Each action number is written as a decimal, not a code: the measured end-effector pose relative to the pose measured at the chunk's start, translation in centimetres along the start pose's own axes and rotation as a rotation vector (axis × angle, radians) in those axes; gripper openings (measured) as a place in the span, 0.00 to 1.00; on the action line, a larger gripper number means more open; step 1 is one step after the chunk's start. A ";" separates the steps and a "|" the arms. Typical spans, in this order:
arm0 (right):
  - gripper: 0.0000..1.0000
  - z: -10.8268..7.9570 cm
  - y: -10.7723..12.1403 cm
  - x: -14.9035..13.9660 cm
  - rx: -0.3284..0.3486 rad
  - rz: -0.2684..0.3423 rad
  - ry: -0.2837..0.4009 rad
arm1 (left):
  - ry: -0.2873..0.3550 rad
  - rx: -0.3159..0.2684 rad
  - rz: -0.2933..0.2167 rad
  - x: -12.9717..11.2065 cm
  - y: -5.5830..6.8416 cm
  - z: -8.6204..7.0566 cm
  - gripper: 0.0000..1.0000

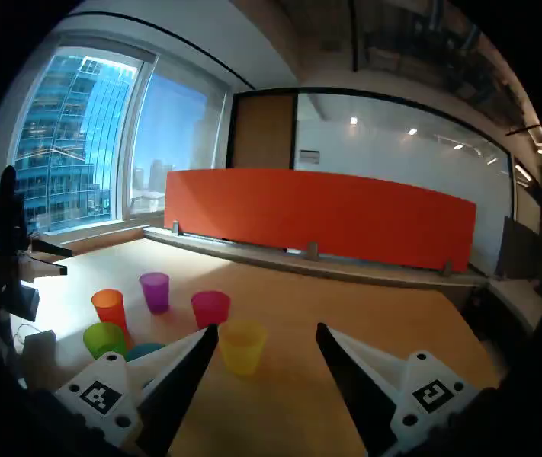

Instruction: Pour water

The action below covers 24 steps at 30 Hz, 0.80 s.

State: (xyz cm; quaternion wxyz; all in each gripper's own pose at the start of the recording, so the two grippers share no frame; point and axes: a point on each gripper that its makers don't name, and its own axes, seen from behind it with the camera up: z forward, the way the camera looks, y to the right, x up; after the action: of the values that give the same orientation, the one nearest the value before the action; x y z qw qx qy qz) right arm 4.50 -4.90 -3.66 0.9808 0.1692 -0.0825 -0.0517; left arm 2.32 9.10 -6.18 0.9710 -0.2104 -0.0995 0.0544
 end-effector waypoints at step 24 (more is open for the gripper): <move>1.00 -0.5 5.4 2.9 -0.310 0.081 0.172 | 0.195 0.228 -0.048 4.0 -4.7 -1.1 0.97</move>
State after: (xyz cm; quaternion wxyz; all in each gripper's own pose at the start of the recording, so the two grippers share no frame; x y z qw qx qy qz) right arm 7.85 -0.06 -1.89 0.9998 0.0161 0.0041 -0.0096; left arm 6.77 5.04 -4.47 0.9947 -0.1004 -0.0032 0.0213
